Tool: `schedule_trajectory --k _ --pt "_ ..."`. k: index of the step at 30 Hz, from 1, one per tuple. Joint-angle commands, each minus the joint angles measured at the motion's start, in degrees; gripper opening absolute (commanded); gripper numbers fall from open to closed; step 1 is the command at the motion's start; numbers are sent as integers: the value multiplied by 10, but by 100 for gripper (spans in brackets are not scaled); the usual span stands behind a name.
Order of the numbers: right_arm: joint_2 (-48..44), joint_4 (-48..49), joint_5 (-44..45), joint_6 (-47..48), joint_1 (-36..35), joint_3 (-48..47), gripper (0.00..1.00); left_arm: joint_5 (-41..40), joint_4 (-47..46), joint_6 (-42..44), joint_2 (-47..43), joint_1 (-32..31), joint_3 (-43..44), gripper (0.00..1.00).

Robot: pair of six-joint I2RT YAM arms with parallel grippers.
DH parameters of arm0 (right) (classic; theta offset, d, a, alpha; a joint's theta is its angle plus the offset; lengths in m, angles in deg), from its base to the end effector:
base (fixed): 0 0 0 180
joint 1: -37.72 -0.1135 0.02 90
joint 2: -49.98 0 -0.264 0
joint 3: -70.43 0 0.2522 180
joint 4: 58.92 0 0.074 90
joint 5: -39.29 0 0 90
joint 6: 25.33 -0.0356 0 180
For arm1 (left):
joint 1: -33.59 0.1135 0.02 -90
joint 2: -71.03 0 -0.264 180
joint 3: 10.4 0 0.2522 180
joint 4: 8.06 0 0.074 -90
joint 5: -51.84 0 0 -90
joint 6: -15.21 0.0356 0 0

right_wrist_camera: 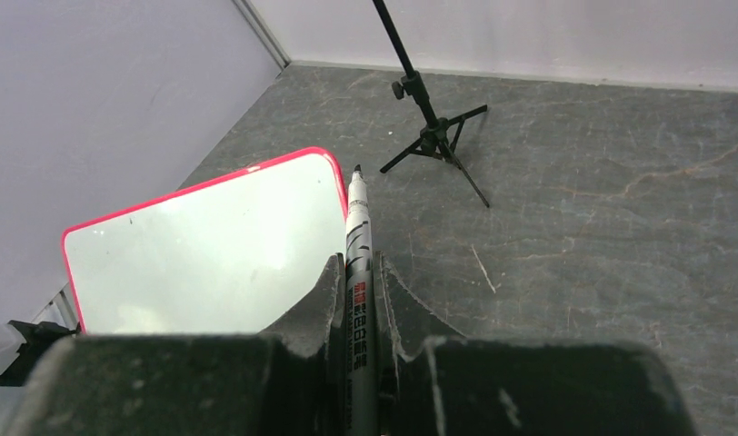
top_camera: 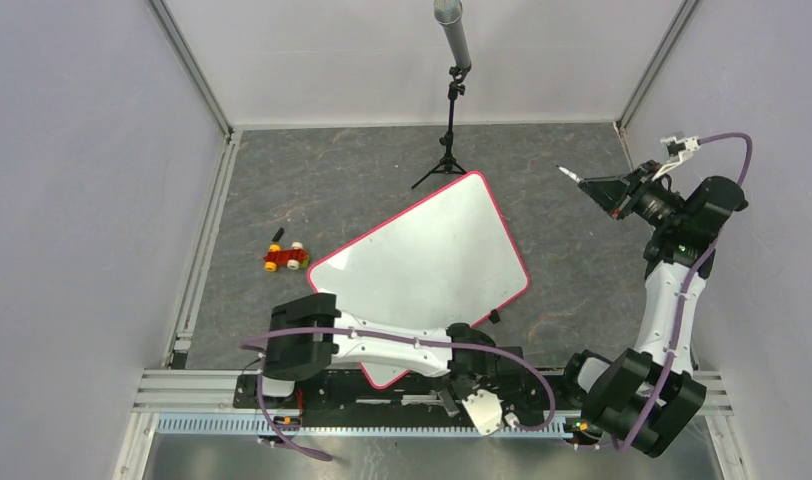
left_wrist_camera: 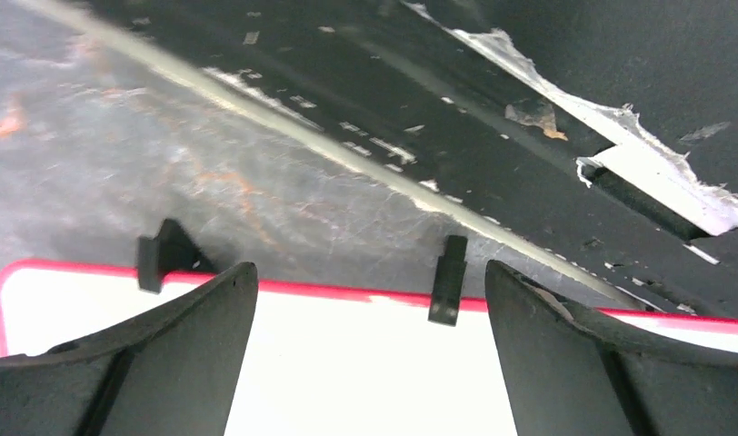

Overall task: Write a sentence on the whiteboard
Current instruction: Move the whiteboard to the center of the board, then adjust the whiteboard on the whiteboard stand.

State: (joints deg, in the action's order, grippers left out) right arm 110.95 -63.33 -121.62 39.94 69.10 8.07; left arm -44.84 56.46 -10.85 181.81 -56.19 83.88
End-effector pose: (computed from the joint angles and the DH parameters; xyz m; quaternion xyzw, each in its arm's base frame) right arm 0.2135 -0.0908 0.3459 -0.0744 0.7093 0.3876 0.5841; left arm 0.0056 -0.3725 0.1807 0.9681 0.2307 0.0391 0.0892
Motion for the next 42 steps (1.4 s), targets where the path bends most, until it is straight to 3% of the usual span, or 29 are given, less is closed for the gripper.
schedule_trajectory --k 1,7,10,13,19,23,29,34,42 --pt "23 -67 34 66 -29 -66 0 47 16 -68 -68 -4 51 100" --pt "59 -148 81 127 -94 -132 0 92 28 -169 -131 6 76 100" --pt "78 -173 93 148 -113 -163 0 130 34 -240 -171 53 82 100" --pt "93 -197 100 168 -127 -191 0 183 42 -301 -204 142 102 100" --pt "108 -306 117 263 -173 -256 0 275 20 -429 -270 379 172 100" --pt "109 -371 122 317 -213 -282 0 340 11 -515 -318 537 167 100" --pt "99 -431 140 375 -284 -287 0 398 84 -548 -348 686 121 100" --pt "91 -479 176 431 -374 -281 0 479 83 -560 -384 812 63 100" --pt "97 -521 213 487 -508 -275 0 502 97 -533 -370 837 12 100"
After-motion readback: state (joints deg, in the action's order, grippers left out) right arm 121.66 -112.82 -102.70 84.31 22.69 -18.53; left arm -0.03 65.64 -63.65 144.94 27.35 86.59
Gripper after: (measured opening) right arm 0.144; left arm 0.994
